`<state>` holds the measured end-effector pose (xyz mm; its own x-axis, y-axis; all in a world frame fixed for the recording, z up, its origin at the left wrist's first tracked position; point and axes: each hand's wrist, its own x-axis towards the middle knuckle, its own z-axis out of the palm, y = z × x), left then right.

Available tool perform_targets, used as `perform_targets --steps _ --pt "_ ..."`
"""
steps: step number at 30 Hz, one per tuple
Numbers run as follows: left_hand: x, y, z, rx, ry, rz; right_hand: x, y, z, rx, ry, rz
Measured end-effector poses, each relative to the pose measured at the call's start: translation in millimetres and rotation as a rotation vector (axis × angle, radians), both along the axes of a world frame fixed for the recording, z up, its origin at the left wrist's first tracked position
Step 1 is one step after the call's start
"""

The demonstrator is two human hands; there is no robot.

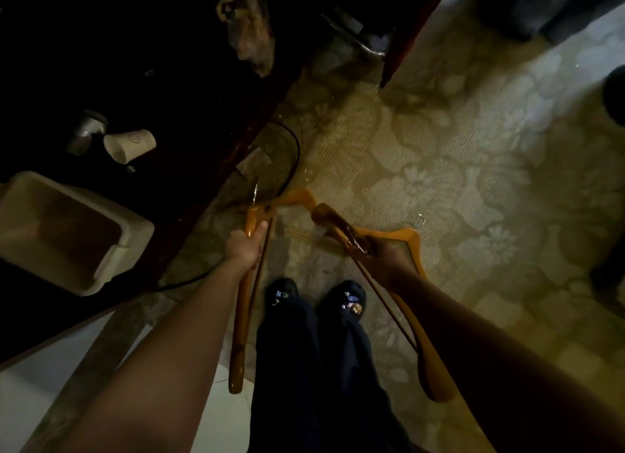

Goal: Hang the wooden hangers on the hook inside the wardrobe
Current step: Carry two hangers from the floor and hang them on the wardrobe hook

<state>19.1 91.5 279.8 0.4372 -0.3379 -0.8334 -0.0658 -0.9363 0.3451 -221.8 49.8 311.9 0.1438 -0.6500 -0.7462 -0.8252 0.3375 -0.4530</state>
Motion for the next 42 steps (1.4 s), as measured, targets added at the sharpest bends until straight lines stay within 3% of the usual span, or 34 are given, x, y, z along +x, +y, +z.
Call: perform_targets --steps 4,10,15,23,32,42 --pt "0.4 6.9 7.9 0.033 -0.029 -0.001 0.5 -1.9 1.6 0.025 0.026 0.014" --pt "8.1 21.7 63.6 -0.060 0.188 0.112 5.8 -7.4 36.6 0.102 -0.018 -0.072" --pt "18.5 39.2 127.5 -0.137 0.408 0.107 7.8 -10.3 98.0 0.170 -0.084 -0.016" --pt "-10.1 107.8 255.5 -0.187 0.414 0.114 -7.2 9.1 217.7 0.327 -0.132 -0.040" --pt "-65.4 195.8 348.1 -0.280 0.322 0.308 -3.9 18.3 316.8 0.246 -0.045 0.360" --pt "-133.4 276.4 385.8 -0.441 0.147 0.632 27.6 43.1 391.7 0.211 -0.150 0.731"
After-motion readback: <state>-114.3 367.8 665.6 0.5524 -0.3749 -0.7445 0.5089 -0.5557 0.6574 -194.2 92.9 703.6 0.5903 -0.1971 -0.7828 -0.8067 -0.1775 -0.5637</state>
